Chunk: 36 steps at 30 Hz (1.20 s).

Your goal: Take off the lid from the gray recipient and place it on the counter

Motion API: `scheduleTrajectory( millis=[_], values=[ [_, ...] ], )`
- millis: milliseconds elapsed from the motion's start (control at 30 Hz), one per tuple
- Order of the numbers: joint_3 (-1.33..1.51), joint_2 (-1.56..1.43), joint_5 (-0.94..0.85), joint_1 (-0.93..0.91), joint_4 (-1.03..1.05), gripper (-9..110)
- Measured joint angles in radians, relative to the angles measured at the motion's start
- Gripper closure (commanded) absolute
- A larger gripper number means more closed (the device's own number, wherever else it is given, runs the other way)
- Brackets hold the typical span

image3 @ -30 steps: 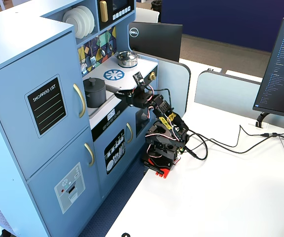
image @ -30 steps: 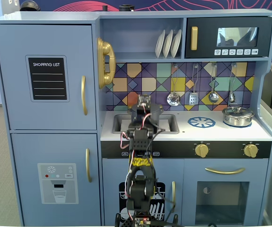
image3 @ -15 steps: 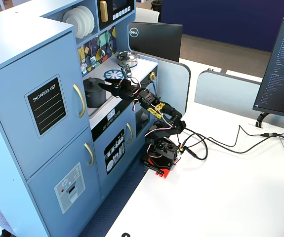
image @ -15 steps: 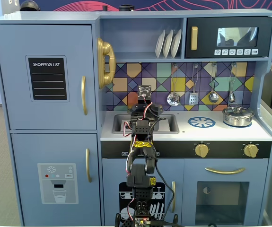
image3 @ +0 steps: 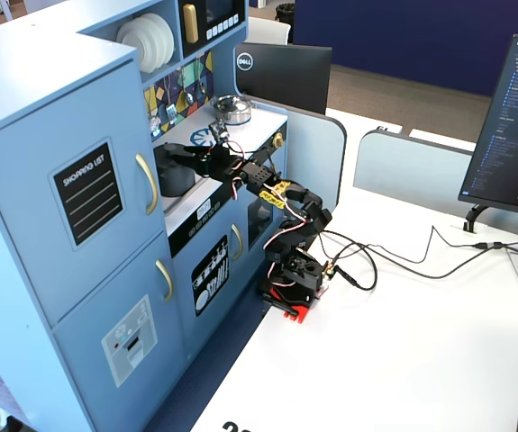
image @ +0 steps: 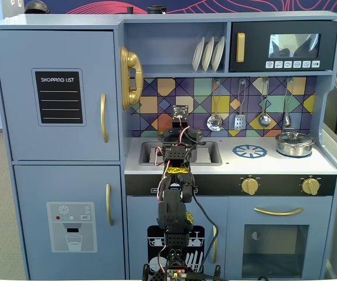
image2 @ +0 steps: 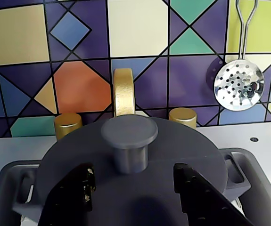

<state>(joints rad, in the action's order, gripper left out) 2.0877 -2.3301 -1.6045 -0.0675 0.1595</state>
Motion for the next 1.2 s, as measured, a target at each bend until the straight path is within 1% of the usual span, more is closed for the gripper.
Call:
scheduleTrajectory(
  millis=[667,767,833,1200],
  values=[
    [-0.127,0.207,0.018,0.0,-0.041,92],
    [-0.14,0.23,0.031,0.0,-0.058,94],
    [-0.143,0.238,0.034,0.0,-0.064,101],
    [-0.179,0.241,0.04,0.02,-0.072,101]
  ],
)
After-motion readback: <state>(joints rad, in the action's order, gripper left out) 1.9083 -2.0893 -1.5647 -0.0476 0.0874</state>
